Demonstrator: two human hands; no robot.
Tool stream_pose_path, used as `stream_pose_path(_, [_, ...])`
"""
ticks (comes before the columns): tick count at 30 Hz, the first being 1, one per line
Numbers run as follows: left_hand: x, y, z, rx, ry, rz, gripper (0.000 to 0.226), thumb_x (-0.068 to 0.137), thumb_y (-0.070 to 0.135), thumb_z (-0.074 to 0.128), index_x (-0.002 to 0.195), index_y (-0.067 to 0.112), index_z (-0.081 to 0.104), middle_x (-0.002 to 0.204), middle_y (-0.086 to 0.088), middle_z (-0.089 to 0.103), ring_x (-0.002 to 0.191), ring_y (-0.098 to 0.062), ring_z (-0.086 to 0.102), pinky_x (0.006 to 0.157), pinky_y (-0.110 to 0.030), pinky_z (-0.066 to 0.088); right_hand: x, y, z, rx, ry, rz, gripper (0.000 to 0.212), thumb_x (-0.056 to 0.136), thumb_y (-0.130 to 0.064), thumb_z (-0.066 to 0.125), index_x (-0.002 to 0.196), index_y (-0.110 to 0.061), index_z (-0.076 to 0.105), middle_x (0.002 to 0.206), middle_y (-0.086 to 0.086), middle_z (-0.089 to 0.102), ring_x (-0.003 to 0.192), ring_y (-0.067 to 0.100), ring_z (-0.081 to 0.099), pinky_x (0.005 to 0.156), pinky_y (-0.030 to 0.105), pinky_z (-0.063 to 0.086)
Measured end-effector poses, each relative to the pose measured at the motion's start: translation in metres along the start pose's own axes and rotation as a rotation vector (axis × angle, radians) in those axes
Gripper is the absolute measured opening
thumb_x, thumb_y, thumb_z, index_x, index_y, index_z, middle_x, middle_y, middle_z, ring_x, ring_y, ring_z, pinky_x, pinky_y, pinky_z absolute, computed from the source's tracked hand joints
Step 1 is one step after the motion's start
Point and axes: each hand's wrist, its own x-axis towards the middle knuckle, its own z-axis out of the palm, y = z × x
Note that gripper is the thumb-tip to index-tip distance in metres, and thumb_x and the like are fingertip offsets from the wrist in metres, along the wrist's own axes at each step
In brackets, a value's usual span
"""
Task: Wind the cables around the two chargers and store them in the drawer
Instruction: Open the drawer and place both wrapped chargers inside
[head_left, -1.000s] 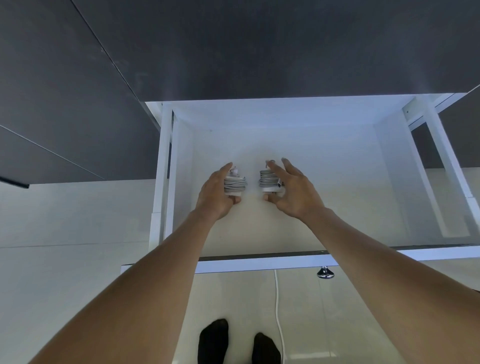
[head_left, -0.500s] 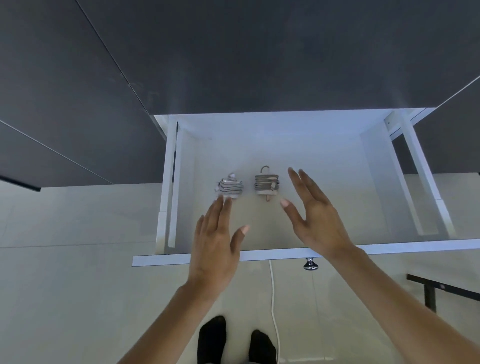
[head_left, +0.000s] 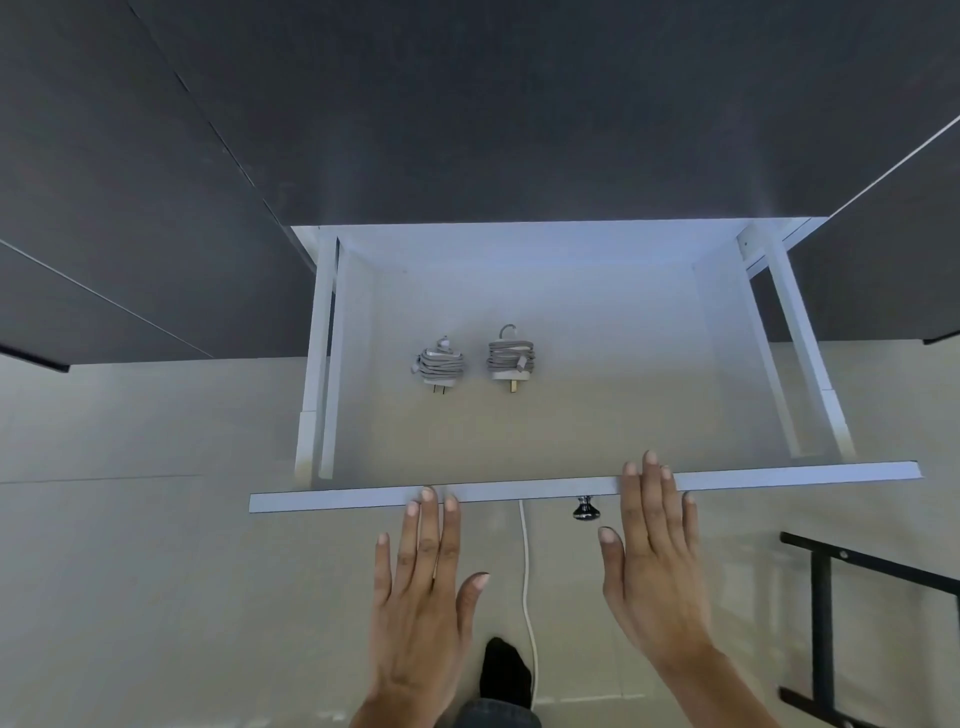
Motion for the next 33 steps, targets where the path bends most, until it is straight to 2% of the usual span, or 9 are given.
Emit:
stream_pose_path(5, [0.013,-0.005,0.005,0.040,0.002,-0.003,0.061,0.098,0.050,0.000,0.149,0.018,-0.007,0.157,0.003,-0.020,0.145,-0.012,-0.016,0.114,-0.039,0.003,0.011,0.003,0.007,-0.041,-0.012,-0.019,0.057,0.101,-0.038,0.010,0.146,-0.004,0.011,0.153,0.011,0.014,0.140,0.030,0.016,0.116,0.038,0.003])
stream_pose_path(10, [0.041,-0.007,0.007,0.051,0.006,-0.015,0.062,0.097,0.052,-0.003,0.148,0.018,-0.010,0.156,0.003,-0.025,0.144,-0.012,-0.020,0.115,-0.039,-0.002,0.041,0.003,0.008,-0.051,0.000,-0.016,0.058,0.100,-0.039,0.012,0.147,-0.006,0.003,0.153,0.015,0.011,0.143,0.024,0.007,0.116,0.039,0.003])
stream_pose_path(14, [0.071,-0.013,0.007,0.074,0.049,-0.011,0.062,0.096,0.051,-0.003,0.147,0.019,-0.016,0.154,0.003,-0.028,0.143,-0.012,-0.024,0.116,-0.040,-0.007,0.073,0.002,0.012,-0.048,0.007,-0.023,0.059,0.099,-0.039,0.016,0.148,-0.011,-0.003,0.155,0.011,0.003,0.144,0.017,-0.003,0.118,0.039,0.001])
stream_pose_path(16, [0.089,-0.014,0.005,0.091,0.065,-0.003,0.064,0.096,0.050,0.003,0.148,0.017,-0.015,0.157,0.001,-0.022,0.144,-0.015,-0.019,0.118,-0.043,-0.004,0.090,0.002,0.014,-0.044,0.012,-0.016,0.060,0.099,-0.039,0.019,0.148,-0.013,-0.004,0.156,0.006,-0.002,0.144,0.015,-0.007,0.118,0.040,0.001])
stream_pose_path(19, [0.115,-0.015,0.002,0.116,0.100,-0.003,0.064,0.096,0.046,0.014,0.149,0.012,0.001,0.158,-0.007,0.001,0.146,-0.023,0.002,0.115,-0.049,0.009,0.114,0.002,0.015,-0.041,0.018,-0.011,0.061,0.099,-0.039,0.019,0.148,-0.016,-0.009,0.156,0.001,-0.010,0.144,0.013,-0.013,0.118,0.040,-0.001])
stream_pose_path(21, [0.131,-0.017,0.001,0.148,0.116,0.006,0.064,0.097,0.044,0.017,0.149,0.010,0.005,0.156,-0.007,0.003,0.143,-0.025,0.005,0.113,-0.051,0.011,0.129,0.002,0.017,-0.048,0.016,-0.017,0.061,0.100,-0.039,0.018,0.148,-0.017,-0.012,0.156,0.000,-0.013,0.144,0.013,-0.015,0.118,0.040,-0.002])
stream_pose_path(25, [0.165,-0.024,0.002,0.174,0.141,0.008,0.064,0.099,0.043,0.019,0.149,0.014,-0.007,0.156,-0.003,-0.011,0.144,-0.022,-0.008,0.115,-0.046,0.002,0.161,0.004,0.020,-0.063,0.027,-0.022,0.061,0.100,-0.040,0.017,0.148,-0.018,-0.014,0.156,-0.001,-0.016,0.143,0.012,-0.018,0.118,0.040,-0.003])
stream_pose_path(29, [0.191,-0.029,0.005,0.176,0.149,-0.002,0.062,0.099,0.040,0.013,0.146,0.015,-0.018,0.152,-0.001,-0.024,0.142,-0.018,-0.018,0.115,-0.043,-0.006,0.184,0.004,0.025,-0.104,0.032,-0.020,0.058,0.101,-0.039,0.017,0.149,-0.017,-0.007,0.158,0.002,-0.010,0.143,0.015,-0.015,0.118,0.041,-0.003])
stream_pose_path(33, [0.213,-0.036,0.007,0.113,0.146,-0.039,0.061,0.095,0.046,-0.001,0.143,0.017,-0.026,0.150,0.000,-0.029,0.145,-0.020,-0.014,0.115,-0.041,-0.010,0.198,0.003,0.033,-0.136,0.004,-0.023,0.061,0.099,-0.043,0.013,0.148,-0.016,-0.012,0.158,0.003,-0.013,0.145,0.018,-0.012,0.117,0.041,-0.004])
